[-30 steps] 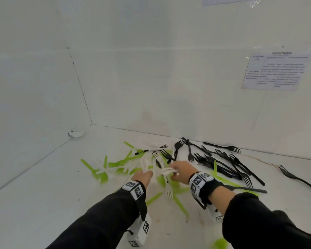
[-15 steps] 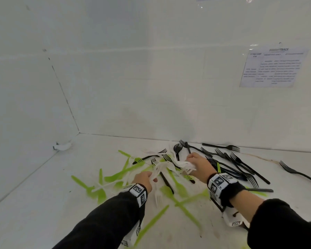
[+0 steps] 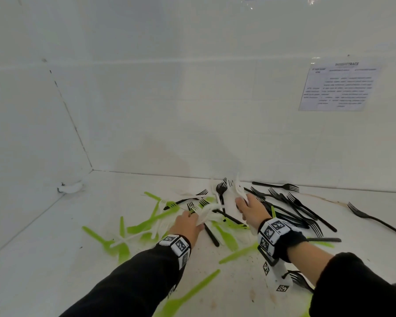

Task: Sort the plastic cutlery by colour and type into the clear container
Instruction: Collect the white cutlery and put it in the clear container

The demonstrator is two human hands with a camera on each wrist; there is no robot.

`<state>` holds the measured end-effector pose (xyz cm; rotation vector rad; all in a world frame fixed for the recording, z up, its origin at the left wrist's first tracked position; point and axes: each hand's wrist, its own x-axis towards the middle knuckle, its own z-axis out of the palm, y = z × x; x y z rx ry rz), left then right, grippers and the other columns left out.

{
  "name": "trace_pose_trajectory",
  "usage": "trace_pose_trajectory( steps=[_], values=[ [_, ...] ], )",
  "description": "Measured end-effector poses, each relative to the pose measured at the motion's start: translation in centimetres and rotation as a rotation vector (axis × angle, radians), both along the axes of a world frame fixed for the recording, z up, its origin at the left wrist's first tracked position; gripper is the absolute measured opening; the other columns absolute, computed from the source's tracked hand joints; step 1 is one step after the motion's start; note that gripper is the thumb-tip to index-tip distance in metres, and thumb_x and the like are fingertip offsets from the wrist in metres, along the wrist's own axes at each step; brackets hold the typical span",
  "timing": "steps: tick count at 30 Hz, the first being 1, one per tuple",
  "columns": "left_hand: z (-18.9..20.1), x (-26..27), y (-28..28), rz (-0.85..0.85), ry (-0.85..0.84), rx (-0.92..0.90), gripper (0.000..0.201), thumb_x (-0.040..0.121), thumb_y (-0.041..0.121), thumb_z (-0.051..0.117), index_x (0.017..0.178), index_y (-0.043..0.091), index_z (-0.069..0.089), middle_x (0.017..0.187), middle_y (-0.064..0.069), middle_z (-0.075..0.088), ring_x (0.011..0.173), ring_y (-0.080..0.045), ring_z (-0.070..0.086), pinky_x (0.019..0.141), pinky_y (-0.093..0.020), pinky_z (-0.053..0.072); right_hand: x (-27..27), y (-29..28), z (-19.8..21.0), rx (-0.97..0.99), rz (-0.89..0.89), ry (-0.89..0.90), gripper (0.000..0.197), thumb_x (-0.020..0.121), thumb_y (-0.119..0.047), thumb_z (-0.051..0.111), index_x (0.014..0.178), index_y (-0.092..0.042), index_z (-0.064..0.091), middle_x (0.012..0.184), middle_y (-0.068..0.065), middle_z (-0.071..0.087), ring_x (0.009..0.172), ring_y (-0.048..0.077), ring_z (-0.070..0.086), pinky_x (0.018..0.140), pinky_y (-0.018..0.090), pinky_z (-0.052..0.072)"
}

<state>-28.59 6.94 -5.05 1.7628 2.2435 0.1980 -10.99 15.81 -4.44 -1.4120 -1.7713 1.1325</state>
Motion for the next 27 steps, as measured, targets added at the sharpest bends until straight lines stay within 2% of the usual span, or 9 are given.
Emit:
trace_pose_trajectory(
  steps=[3,6,7,9,11,14,17,21,27],
  values=[
    [0.5,-0.2,-0.5,0.165,-0.011,0.098,0.04,0.101,0.041,0.028,0.123,0.011,0.044,0.12,-0.01,0.056,0.114,-0.029,0.049,0.091,-0.037,0.039,-0.9,-0.1,0.1,-0.086,-0.027,0.107,0.011,0.098,-0.019,0.04,0.095,-0.009,0.041,0.072,0.003,0.048,0.048,0.019,0.048,0.047,0.027,0.041],
    [0.6,-0.3,-1.1,0.306,-0.224,0.189,0.041,0.101,0.04,0.028,0.121,0.009,0.045,0.115,-0.013,0.06,0.108,-0.033,0.055,0.093,-0.039,0.041,-2.7,0.1,0.1,-0.112,-0.02,0.04,0.007,0.095,-0.021,0.042,0.091,-0.016,0.04,0.068,0.001,0.044,0.048,0.016,0.042,0.049,0.027,0.037],
    [0.5,-0.3,-1.3,0.355,-0.376,0.218,0.042,0.1,0.039,0.03,0.122,0.007,0.044,0.112,-0.015,0.06,0.1,-0.034,0.058,0.089,-0.038,0.045,-3.4,0.2,0.0,-0.109,-0.013,-0.001,0.01,0.093,-0.022,0.044,0.084,-0.019,0.041,0.067,-0.001,0.042,0.051,0.013,0.038,0.05,0.025,0.033],
    [0.1,0.0,-1.8,0.477,-0.726,0.245,0.041,0.1,0.039,0.033,0.122,0.005,0.044,0.097,-0.017,0.056,0.063,-0.028,0.055,0.058,-0.031,0.047,-4.9,0.0,-0.1,-0.097,0.042,-0.107,0.016,0.09,-0.021,0.05,0.075,-0.021,0.045,0.067,-0.001,0.044,0.055,0.014,0.039,0.05,0.021,0.03],
    [-0.1,0.0,-2.4,0.589,-0.939,0.243,0.034,0.099,0.039,0.034,0.108,0.009,0.045,0.085,-0.011,0.051,0.046,-0.017,0.035,0.042,-0.021,0.03,-6.3,-0.3,0.0,-0.036,0.111,-0.326,0.011,0.09,-0.023,0.051,0.088,-0.013,0.057,0.083,0.008,0.057,0.075,0.025,0.055,0.06,0.026,0.042],
    [-0.2,-0.1,-3.1,0.667,-1.105,0.213,0.02,0.097,0.03,0.04,0.089,0.012,0.041,0.072,-0.006,0.037,0.044,-0.012,0.022,0.044,-0.015,0.019,-7.3,-0.1,-0.1,0.029,0.131,-0.582,0.031,0.093,-0.023,0.049,0.116,-0.003,0.055,0.118,0.014,0.06,0.112,0.029,0.056,0.088,0.029,0.044],
    [-0.6,-0.3,-3.7,0.645,-1.108,0.213,0.012,0.094,0.018,0.042,0.084,0.012,0.038,0.07,-0.006,0.031,0.044,-0.013,0.022,0.043,-0.016,0.02,-7.4,0.3,-0.7,0.018,0.184,-0.726,0.034,0.089,-0.023,0.056,0.117,-0.004,0.055,0.12,0.011,0.059,0.111,0.027,0.058,0.085,0.028,0.048],
    [-1.3,-0.8,-4.1,0.61,-1.072,0.282,0.013,0.097,0.019,0.043,0.088,0.01,0.045,0.074,-0.005,0.044,0.043,-0.015,0.035,0.037,-0.018,0.028,-7.5,0.6,-0.6,0.015,0.195,-0.795,0.034,0.088,-0.029,0.057,0.113,-0.005,0.057,0.113,0.009,0.061,0.104,0.024,0.061,0.074,0.026,0.045],
    [-1.1,-1.3,-3.6,0.685,-1.061,0.312,0.016,0.097,0.022,0.042,0.088,0.009,0.043,0.07,-0.004,0.044,0.046,-0.015,0.028,0.043,-0.018,0.023,-6.7,1.3,1.8,0.063,0.182,-0.655,0.035,0.094,-0.027,0.045,0.121,-0.004,0.05,0.123,0.015,0.055,0.111,0.03,0.053,0.088,0.029,0.042]
  ],
)
